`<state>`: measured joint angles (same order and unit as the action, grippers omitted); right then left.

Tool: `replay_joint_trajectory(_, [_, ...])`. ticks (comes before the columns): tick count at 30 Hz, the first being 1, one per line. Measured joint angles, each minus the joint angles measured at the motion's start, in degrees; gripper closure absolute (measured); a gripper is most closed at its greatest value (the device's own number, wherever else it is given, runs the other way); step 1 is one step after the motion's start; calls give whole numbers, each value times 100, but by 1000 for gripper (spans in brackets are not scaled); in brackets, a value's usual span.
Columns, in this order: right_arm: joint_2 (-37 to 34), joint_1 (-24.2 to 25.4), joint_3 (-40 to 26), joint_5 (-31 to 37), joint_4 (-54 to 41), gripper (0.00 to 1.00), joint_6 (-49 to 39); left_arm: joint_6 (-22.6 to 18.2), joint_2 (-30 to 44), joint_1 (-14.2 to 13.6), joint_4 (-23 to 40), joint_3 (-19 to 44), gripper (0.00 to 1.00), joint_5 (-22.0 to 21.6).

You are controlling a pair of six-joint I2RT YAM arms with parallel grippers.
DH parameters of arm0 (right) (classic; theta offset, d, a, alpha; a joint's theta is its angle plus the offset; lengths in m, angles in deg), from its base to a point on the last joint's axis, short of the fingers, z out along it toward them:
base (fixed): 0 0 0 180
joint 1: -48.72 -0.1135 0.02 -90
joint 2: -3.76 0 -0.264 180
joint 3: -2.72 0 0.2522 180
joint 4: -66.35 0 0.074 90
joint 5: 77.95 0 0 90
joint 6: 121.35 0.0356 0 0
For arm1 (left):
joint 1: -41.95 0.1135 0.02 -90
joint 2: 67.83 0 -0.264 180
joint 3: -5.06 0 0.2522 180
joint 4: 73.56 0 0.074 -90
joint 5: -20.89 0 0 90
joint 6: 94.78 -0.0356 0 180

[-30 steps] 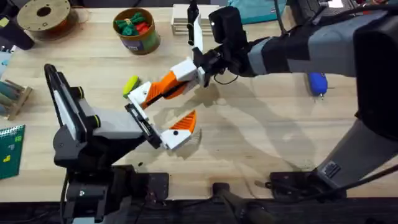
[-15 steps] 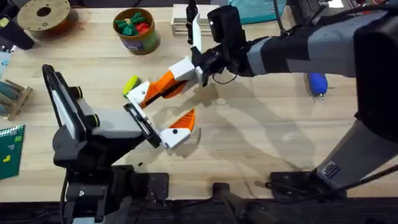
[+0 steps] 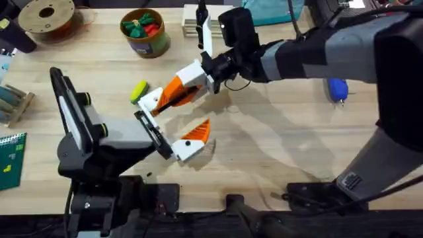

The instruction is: Pick up the gripper from the table and insert it into the empty holder that is missing its gripper. Then pick up a screw, insert it into the mounting hole, and use the screwdriver to tighten it. Finally, clean up the table by picking up the vegetable and placing it into the bucket.

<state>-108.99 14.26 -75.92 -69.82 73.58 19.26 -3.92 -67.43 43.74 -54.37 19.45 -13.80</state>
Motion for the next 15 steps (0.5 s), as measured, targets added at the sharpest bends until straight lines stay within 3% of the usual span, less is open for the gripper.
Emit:
replay_joint_trajectory(3, [0, -5, 0, -6, -2, 718, 0, -22, 0, -5, 9, 0, 74, 61])
replay_joint_trajectory(8, [0, 156, 0, -103, -2, 523, 0, -44, 2, -5, 13, 0, 74, 88])
replay_joint_trajectory(10, [0, 233, 0, -165, -2, 427, 0, -44, 0, -5, 12, 0, 72, 90])
replay_joint_trajectory(11, [1, 368, 0, -214, 0, 318, -5, -44, 1, -5, 13, 0, 74, 90])
replay_joint_trajectory(13, [0, 477, 0, -225, -2, 265, -20, -44, 2, -5, 13, 0, 73, 92])
replay_joint_trajectory(14, [0, 696, 0, -229, -2, 178, -149, -44, 0, -5, 13, 0, 74, 97])
replay_joint_trajectory(15, [0, 772, 0, -227, -3, 172, -194, -44, 0, -5, 13, 0, 72, 101])
